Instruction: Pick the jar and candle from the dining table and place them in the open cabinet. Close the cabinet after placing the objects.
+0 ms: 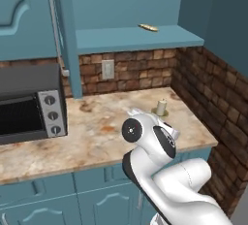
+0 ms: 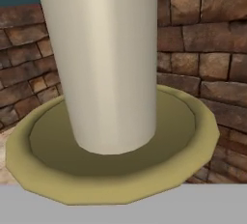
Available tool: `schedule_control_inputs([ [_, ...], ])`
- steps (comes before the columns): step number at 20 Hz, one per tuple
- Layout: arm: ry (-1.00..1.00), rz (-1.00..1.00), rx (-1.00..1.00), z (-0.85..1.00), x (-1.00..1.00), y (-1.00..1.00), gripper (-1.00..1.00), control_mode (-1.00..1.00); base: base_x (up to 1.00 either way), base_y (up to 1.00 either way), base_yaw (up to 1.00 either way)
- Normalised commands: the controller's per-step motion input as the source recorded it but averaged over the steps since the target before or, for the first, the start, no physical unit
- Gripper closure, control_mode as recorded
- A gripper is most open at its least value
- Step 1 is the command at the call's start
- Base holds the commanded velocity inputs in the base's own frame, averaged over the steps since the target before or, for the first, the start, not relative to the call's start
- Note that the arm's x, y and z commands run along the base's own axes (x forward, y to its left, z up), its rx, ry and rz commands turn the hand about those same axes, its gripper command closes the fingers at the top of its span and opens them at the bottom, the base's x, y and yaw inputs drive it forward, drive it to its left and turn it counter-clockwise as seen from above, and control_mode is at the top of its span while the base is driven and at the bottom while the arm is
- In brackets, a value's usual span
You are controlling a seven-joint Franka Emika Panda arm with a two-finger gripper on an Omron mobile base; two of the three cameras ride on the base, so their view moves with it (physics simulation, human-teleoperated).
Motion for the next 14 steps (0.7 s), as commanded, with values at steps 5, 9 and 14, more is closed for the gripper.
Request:
schedule_control_inputs([
  [5,0.00,0.00,0.00,0.00,0.00,0.00,1.00,1.00,0.38,-0.16,0.05],
  [9,0.00,0.00,0.00,0.00,0.00,0.00,1.00,1.00,0.08,-0.08,0.00],
  [14,0.00,0.00,0.00,0.00,0.00,0.00,1.00,1.00,0.00,0.00,0.00],
])
